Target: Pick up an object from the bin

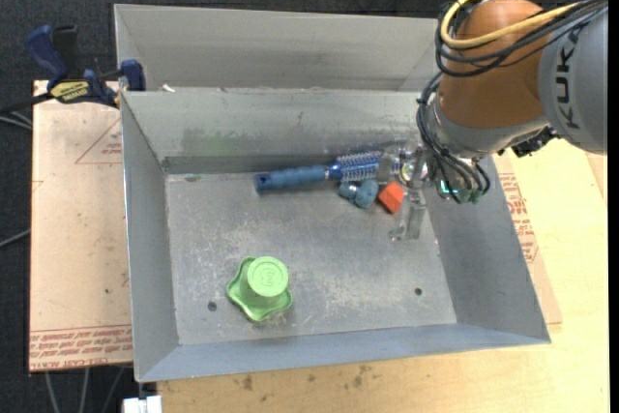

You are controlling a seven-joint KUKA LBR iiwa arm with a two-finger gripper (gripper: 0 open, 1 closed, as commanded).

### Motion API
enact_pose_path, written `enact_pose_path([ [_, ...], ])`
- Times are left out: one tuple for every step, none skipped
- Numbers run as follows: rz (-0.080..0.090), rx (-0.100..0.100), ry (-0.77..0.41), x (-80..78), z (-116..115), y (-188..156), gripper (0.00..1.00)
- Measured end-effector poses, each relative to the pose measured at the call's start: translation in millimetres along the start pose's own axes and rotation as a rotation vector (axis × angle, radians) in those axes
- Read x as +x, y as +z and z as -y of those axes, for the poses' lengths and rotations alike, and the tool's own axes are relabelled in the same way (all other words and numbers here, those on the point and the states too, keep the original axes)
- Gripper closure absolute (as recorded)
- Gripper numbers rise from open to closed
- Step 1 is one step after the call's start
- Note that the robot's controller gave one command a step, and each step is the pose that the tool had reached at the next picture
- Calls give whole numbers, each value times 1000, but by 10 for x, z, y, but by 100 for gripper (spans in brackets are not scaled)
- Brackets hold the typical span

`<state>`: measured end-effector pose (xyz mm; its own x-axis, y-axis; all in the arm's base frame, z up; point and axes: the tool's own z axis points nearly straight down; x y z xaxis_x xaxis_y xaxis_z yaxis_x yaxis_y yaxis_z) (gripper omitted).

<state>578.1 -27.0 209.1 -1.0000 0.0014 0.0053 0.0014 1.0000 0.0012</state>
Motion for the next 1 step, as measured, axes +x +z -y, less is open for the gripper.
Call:
enact_pose_path([
  [6,1,11,-467,797,1400,0],
])
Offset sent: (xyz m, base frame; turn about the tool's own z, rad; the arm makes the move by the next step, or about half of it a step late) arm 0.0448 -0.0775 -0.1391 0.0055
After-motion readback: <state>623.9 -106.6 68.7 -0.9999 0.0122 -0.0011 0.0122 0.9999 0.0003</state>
